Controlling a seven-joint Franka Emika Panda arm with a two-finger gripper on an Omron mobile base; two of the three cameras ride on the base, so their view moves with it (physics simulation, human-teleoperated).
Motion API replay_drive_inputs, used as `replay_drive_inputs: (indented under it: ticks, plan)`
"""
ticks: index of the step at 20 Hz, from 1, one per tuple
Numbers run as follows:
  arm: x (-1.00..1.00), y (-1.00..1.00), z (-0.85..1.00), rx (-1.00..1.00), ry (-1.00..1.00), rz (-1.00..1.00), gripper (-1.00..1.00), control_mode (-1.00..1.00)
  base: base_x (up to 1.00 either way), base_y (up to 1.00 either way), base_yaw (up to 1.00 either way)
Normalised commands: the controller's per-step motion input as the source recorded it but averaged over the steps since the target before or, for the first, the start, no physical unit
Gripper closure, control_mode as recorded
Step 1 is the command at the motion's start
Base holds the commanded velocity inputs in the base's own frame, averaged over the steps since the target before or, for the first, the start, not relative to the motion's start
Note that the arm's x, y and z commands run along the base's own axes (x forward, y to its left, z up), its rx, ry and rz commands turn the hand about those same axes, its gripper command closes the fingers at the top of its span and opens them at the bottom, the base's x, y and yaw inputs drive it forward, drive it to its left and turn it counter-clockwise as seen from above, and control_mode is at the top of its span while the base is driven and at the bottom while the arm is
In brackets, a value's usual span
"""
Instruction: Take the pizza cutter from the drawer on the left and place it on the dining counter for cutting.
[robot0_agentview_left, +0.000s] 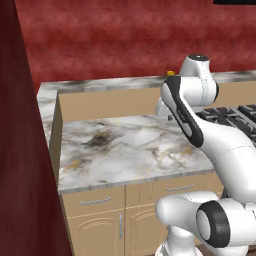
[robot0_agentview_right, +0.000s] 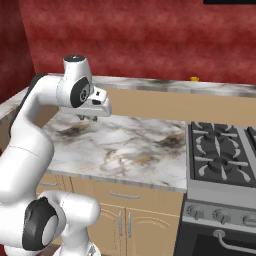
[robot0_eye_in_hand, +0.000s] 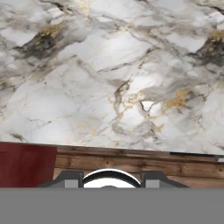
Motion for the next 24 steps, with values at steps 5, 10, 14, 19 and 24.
replay_drive_inputs:
  ticks: [5, 10, 14, 19, 24]
  plan:
    - [-0.09, 0.02, 0.00, 0.00, 0.02, 0.00, -1.00, -1.00, 0.00, 0.00, 0.00]
    - [-0.17, 0.17, 0.03, 0.00, 0.11, 0.02, -1.00, -1.00, 0.00, 0.00, 0.00]
    - [-0.79, 0.35, 0.00, -0.01, 0.03, 0.00, -1.00, -1.00, 0.00, 0.00, 0.00]
    - [-0.71, 0.75, -0.42, -0.09, -0.19, 0.28, -1.00, -1.00, 0.00, 0.00, 0.00]
    - [-0.31, 0.89, -0.63, -0.14, -0.27, 0.56, -1.00, -1.00, 0.00, 0.00, 0.00]
